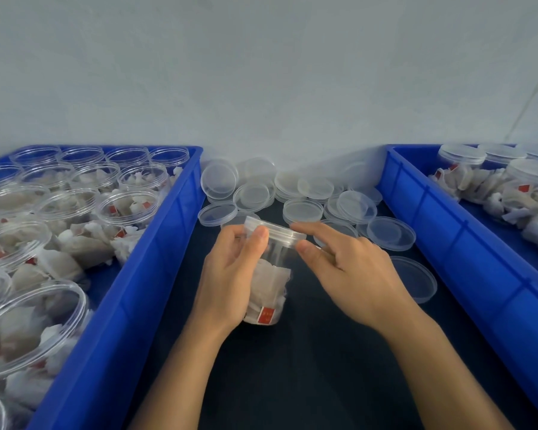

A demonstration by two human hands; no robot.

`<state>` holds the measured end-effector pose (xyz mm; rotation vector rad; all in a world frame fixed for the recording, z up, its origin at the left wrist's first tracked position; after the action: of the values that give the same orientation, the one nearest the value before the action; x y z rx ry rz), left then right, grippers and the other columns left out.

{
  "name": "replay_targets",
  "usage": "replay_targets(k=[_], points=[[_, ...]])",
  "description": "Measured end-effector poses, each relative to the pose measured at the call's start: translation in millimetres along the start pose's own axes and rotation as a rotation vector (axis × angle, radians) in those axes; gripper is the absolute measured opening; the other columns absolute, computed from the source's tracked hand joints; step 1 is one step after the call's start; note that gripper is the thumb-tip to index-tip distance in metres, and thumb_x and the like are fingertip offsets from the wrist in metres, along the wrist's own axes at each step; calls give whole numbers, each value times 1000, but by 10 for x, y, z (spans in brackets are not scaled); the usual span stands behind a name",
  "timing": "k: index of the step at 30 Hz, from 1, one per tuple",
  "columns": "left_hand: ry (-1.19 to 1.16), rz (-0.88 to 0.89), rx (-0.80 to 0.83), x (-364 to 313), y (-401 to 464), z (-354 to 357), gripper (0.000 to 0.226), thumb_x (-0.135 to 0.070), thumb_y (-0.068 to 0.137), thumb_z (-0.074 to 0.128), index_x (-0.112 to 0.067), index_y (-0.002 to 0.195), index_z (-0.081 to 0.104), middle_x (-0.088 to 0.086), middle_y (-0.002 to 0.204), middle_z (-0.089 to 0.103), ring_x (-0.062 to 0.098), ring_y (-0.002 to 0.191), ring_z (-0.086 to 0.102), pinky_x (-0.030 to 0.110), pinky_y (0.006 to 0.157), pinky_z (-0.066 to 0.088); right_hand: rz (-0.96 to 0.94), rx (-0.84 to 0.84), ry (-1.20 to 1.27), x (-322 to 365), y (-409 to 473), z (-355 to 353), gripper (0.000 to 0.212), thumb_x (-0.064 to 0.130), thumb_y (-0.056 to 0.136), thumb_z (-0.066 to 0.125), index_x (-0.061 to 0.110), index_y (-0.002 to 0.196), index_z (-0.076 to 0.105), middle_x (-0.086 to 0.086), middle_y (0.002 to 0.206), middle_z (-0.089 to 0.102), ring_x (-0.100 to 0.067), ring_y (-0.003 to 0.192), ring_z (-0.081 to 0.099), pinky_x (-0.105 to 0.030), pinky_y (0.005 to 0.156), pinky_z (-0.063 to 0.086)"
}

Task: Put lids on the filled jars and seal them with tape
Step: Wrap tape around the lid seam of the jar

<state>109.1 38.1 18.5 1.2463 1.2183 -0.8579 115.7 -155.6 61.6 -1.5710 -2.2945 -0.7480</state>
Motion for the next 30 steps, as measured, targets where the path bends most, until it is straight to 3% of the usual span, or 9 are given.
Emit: replay_targets(k=[3, 5, 8, 14, 17, 21, 23, 26, 30], points=[[-25, -10, 51, -2, 13, -8, 62, -76, 85, 54, -23, 113, 70, -6, 107, 76, 10, 100, 73, 37, 88, 56, 2, 19, 0, 16, -22, 11, 46, 68, 100, 29, 62, 144, 43, 15, 59, 53, -12, 74, 61, -41, 80, 54], [-7, -27, 88, -3, 6, -16, 60, -76, 86, 52, -25, 112, 68, -7, 107, 76, 10, 101, 73, 43, 93, 57, 0, 39, 9, 24, -39, 34, 47, 70, 99, 27, 66, 145, 38, 16, 64, 57, -15, 84, 64, -43, 85, 54], [96, -14, 123, -28, -16, -14, 52, -81, 86, 50, -38, 112, 64, -13, 110, 74, 6, 103, 71, 49, 99, 57, -4, 36, 29, 36, -56, 46, 47, 71, 99, 28, 67, 145, 36, 15, 73, 65, -16, 95, 67, -43, 89, 54], [417, 194, -163, -245, -132, -62, 49, -82, 82, 56, -49, 117, 56, -31, 110, 66, -8, 102, 66, 29, 83, 58, 9, -14, -23, 83, -73, 39, 51, 72, 99, 23, 62, 146, 40, 18, 80, 69, -15, 94, 67, -43, 86, 54], [492, 166, -125, -245, -176, 77, 60, -89, 81, 46, -54, 130, 44, -43, 106, 57, -18, 97, 58, 17, 78, 45, 9, -25, -56, 104, -73, 64, 56, 70, 100, 18, 57, 149, 40, 20, 88, 70, -16, 90, 67, -42, 82, 54], [598, 167, -106, -208, -137, 126, 69, -92, 84, 33, -50, 139, 36, -31, 119, 51, -5, 101, 53, 27, 77, 40, 64, 78, 112, -16, -36, 128, 44, 48, 107, 27, 59, 148, 39, 21, 77, 57, -16, 89, 61, -45, 87, 51], [549, 133, -117, -148, -96, 62, 64, -91, 85, 34, -52, 135, 40, -33, 116, 56, -8, 97, 57, 25, 76, 42, 85, 135, 219, -69, -25, 147, 47, 41, 106, 33, 62, 147, 39, 19, 73, 54, -13, 85, 56, -44, 88, 51], [367, 64, -154, -51, -47, -65, 55, -89, 83, 45, -54, 124, 51, -39, 112, 63, -13, 102, 61, 35, 87, 54, 55, 125, 288, -65, -20, 115, 42, 42, 106, 41, 63, 143, 45, 10, 75, 66, -8, 75, 60, -37, 81, 53], [321, 33, -155, -23, -36, -104, 57, -89, 83, 50, -52, 125, 57, -33, 114, 68, -5, 107, 65, 49, 99, 55, 21, 58, 136, -71, -15, 78, 36, 49, 107, 38, 61, 140, 47, 18, 71, 62, -8, 66, 56, -31, 65, 39]])
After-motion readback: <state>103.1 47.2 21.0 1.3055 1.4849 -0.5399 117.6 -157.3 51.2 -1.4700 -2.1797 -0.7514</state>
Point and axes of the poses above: each hand's wrist, its own y-axis towards the middle knuckle, its own z-axis out of the palm, x = y × z, the point moved 5 cm from there along y, towards the middle knuckle
